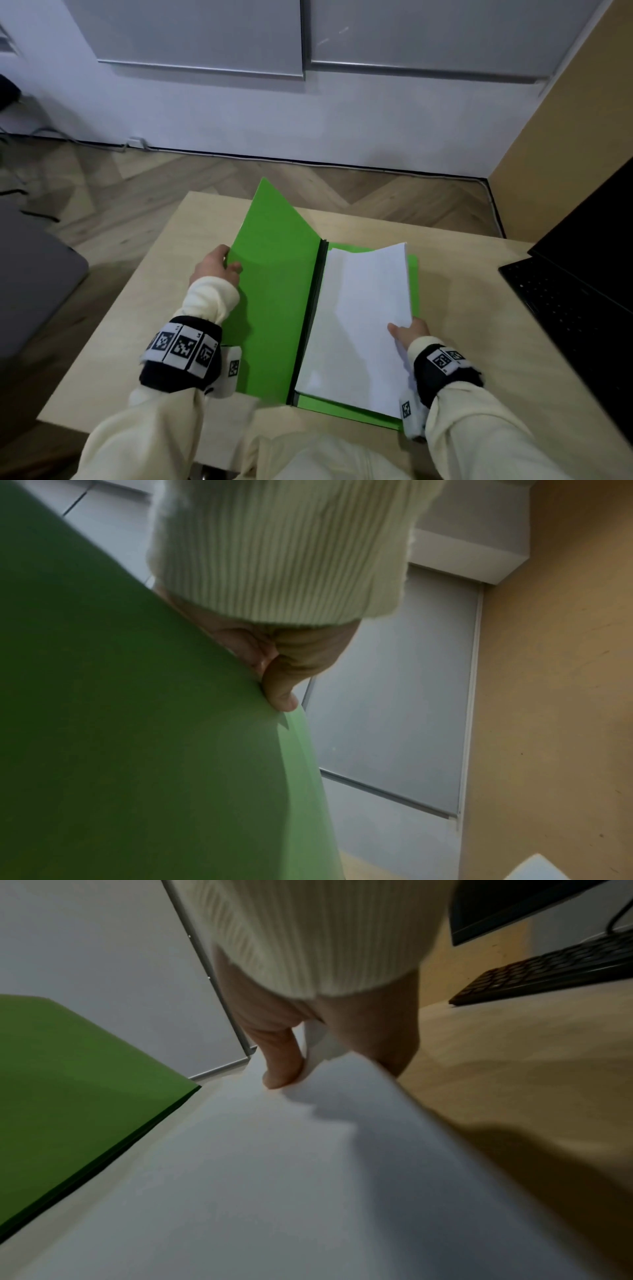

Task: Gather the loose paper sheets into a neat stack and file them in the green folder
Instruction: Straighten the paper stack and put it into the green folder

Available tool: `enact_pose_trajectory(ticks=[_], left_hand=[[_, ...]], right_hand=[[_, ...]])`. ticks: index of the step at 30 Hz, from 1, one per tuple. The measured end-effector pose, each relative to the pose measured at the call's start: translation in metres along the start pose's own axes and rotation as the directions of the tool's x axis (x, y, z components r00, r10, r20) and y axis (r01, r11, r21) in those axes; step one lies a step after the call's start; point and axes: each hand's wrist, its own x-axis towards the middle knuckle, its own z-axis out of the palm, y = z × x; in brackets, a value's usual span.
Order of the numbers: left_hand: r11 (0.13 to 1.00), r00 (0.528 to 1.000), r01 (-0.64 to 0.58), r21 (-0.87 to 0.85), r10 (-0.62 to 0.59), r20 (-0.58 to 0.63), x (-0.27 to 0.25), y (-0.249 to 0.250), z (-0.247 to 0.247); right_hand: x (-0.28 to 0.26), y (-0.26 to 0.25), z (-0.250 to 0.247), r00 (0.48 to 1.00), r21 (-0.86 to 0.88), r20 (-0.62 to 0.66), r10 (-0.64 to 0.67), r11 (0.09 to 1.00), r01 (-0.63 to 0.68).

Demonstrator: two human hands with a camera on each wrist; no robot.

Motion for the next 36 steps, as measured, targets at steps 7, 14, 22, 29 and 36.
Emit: enact_pose_trajectory(ticks=[7,14,22,29,36], left_hand=[[0.998,0.997,-0.055,-0.003,0.055,0.048,0.004,0.007,-0.003],[0.996,0.984,-0.081,0.021,0.077,0.160,-0.006,0.012,-0.006],[0.987,0.936,-0.159,0.012,0.147,0.318,-0.036,0.017,-0.023],[0.962,0.872,-0.173,-0.213,0.250,0.420,-0.068,0.019,-0.027],[0.931,0.779,-0.213,-0.298,0.346,0.524,-0.112,0.046,0.008]], right_hand=[[0.010,-0.009,0.010,0.999,-0.053,0.001,-0.053,0.997,0.053],[0.017,0.004,0.006,0.997,-0.177,0.003,-0.078,0.981,0.077],[0.016,0.003,-0.010,0.993,-0.338,0.034,-0.113,0.934,0.118],[-0.028,-0.032,-0.015,0.935,-0.116,0.095,-0.342,0.929,0.351],[-0.112,-0.081,-0.031,0.764,0.206,0.280,-0.582,0.813,0.544]])
